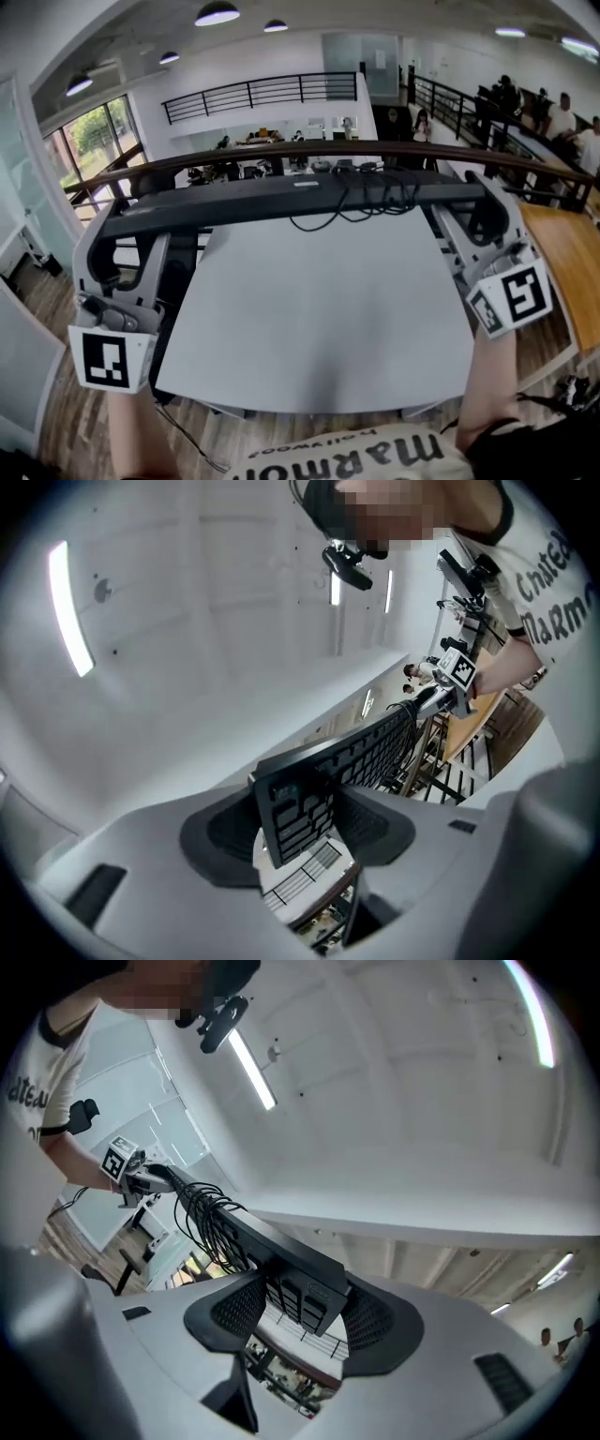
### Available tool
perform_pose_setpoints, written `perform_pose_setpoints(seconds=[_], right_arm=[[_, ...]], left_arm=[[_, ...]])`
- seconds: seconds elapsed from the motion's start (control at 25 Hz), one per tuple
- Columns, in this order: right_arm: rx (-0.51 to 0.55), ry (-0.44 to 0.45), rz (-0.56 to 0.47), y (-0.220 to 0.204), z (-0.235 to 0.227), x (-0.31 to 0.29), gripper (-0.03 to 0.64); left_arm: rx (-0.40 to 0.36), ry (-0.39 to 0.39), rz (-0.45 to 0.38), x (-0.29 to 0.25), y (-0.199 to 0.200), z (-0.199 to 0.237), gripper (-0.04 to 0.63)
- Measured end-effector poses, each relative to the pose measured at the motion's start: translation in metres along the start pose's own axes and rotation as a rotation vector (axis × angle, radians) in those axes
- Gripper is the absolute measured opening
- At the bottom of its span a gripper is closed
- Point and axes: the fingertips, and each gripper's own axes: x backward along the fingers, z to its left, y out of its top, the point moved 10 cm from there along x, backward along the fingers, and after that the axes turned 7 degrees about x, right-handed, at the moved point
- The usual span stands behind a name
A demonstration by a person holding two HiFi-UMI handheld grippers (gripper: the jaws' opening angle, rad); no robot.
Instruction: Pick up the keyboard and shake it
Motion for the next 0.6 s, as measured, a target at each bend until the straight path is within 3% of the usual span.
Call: perform_pose_setpoints(seconds=[0.2,0.6], right_arm=[[-0.039,0.013,0.024,0.016,0.019,-0.009,0.255],[-0.054,-0.009,0.038,0.058,0.09,0.019,0.256]], left_arm=[[0.053,-0.027,0.025,0.009,0.005,0.026,0.227],[0.044,-0.102,-0.064,0.079,-0.006,0.067,0.229]])
